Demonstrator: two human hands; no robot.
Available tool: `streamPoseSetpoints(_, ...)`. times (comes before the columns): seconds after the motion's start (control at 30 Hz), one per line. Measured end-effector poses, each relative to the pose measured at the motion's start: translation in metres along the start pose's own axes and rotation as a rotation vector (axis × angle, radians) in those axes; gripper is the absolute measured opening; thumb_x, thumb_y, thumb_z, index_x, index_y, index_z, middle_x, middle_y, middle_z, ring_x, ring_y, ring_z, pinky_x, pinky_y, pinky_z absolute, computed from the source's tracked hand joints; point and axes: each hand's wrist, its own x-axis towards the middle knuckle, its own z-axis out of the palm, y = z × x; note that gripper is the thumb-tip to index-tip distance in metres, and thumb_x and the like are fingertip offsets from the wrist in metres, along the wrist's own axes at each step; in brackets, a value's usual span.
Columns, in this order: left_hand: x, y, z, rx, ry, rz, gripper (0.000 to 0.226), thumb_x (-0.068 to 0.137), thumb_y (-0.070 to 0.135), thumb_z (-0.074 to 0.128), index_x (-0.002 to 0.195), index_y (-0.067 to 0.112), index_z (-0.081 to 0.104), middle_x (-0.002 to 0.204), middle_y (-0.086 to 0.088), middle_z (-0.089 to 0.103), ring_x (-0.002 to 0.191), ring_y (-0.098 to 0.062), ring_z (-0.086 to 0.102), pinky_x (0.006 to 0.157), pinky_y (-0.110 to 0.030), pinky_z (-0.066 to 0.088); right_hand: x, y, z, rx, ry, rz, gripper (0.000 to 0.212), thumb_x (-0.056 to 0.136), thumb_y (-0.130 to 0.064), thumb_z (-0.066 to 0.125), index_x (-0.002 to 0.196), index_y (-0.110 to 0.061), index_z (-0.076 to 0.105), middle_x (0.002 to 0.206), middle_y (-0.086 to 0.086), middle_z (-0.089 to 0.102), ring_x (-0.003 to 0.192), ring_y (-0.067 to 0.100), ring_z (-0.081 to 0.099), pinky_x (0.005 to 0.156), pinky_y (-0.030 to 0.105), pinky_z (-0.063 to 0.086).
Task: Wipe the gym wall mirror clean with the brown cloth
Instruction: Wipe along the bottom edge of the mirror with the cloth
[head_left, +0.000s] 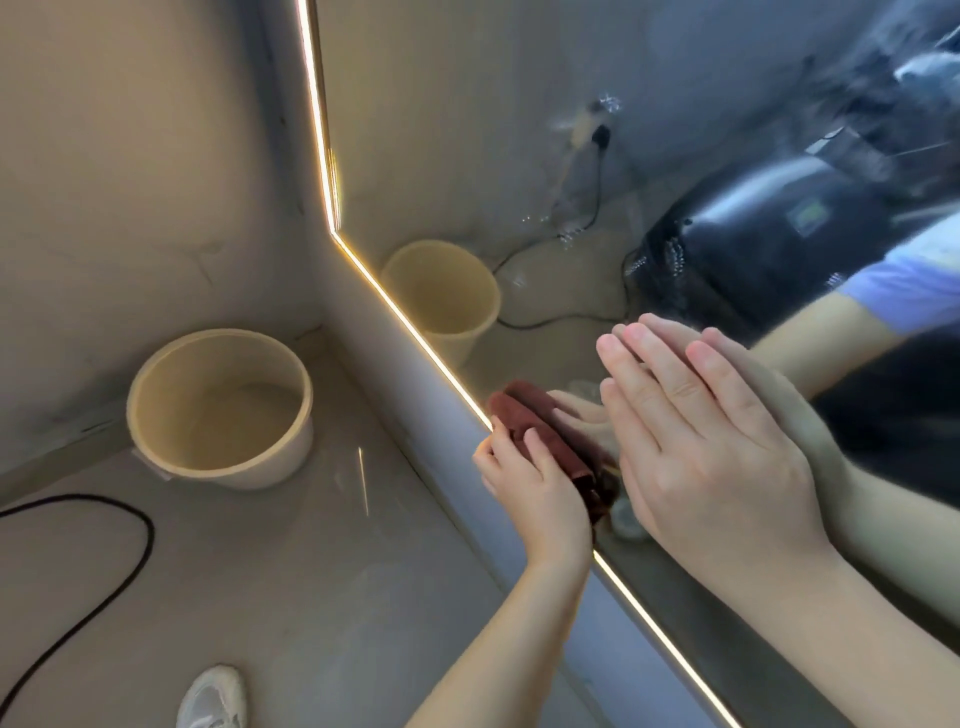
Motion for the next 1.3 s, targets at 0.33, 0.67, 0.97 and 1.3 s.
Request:
streamPoseSetpoints(0.33,-0.021,0.012,0.000,0.012,-0.091,0.098,0.037,0.106,0.018,0.038,0.142,0.009,0.045,0.131,0.001,0.038,0.123,-0.008,0.037,0.104,-0.012,0.030,-0.015,0.006,-0.013,0.031,-0.019,0.010,0.035,0.098,-0.006,0.044,0.127,0.006,0.061,0.139,0.018,0.055,0.131,0.031,0.051,0.111,0.042,0.034)
streamPoseSetpoints(0.67,0.011,-0.026,-0.002,0.150,-0.019,-0.073,0.039,0.108,0.021,0.035,0.143,0.006,0.046,0.138,-0.008,0.039,0.129,-0.026,0.035,0.095,-0.016,0.020,-0.043,0.004,-0.018,-0.108,-0.107,0.017,0.046,0.101,-0.009,0.037,0.145,0.001,0.043,0.152,0.012,0.041,0.142,0.024,0.036,0.118,0.037,0.021)
streamPoseSetpoints(0.97,-0.055,-0.008,-0.008,0.068,-0.176,-0.007,0.029,0.105,0.017,0.042,0.130,0.004,0.050,0.127,-0.005,0.042,0.120,-0.017,0.041,0.105,-0.024,0.031,-0.063,0.006,-0.035,-0.133,-0.200,0.054,0.047,0.104,-0.010,0.024,0.149,0.001,0.034,0.156,0.011,0.034,0.145,0.022,0.027,0.118,0.037,0.019)
streamPoseSetpoints(1.3,-0.038,-0.029,0.008,0.104,-0.012,-0.090,0.036,0.108,0.022,0.035,0.132,0.001,0.051,0.133,-0.013,0.045,0.125,-0.030,0.044,0.105,-0.032,0.033,-0.095,0.008,-0.048,-0.109,-0.193,0.092,0.048,0.099,-0.011,0.034,0.145,-0.001,0.044,0.154,0.010,0.040,0.143,0.021,0.032,0.118,0.036,0.018)
